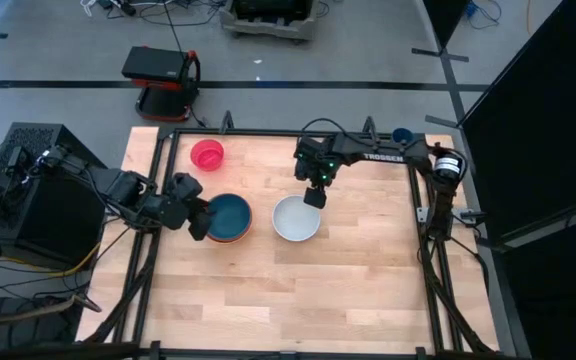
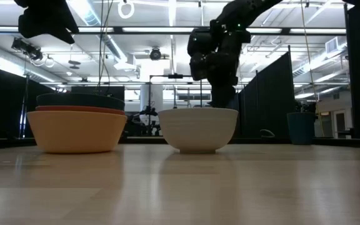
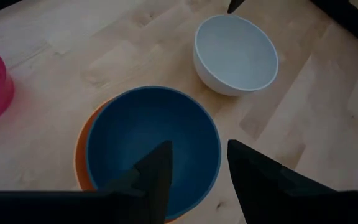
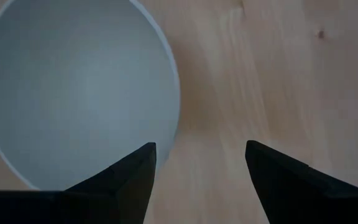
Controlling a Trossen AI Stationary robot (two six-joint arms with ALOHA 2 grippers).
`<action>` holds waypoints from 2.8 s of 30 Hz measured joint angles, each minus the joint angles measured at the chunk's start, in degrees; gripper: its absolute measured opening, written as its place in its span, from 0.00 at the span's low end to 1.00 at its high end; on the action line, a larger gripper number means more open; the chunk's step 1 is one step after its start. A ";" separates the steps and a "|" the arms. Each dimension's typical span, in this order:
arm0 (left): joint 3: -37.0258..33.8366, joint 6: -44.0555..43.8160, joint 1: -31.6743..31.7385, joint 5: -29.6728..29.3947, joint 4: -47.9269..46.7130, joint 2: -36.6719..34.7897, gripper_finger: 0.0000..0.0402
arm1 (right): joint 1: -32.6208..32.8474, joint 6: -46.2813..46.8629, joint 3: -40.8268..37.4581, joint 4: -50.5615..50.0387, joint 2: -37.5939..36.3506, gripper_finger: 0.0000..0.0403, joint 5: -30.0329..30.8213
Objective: Nest bowls inside each other
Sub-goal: Stack the white bowl on the dark blue bowl
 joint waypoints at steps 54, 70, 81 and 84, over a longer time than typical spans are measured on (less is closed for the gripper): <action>-0.02 0.04 0.01 -0.02 0.50 0.74 0.36 | 1.79 4.98 -6.35 6.89 2.24 0.14 -7.26; -0.02 0.08 0.01 -0.07 2.48 0.73 0.35 | 1.61 8.82 -6.31 11.63 -1.12 0.00 -6.46; -0.02 0.35 1.20 -9.93 6.85 2.00 0.29 | 4.20 8.77 -1.48 20.80 -5.72 0.00 13.12; -0.02 0.41 1.59 -13.00 8.02 2.42 0.27 | 5.04 8.68 -0.15 23.51 -6.86 0.00 18.72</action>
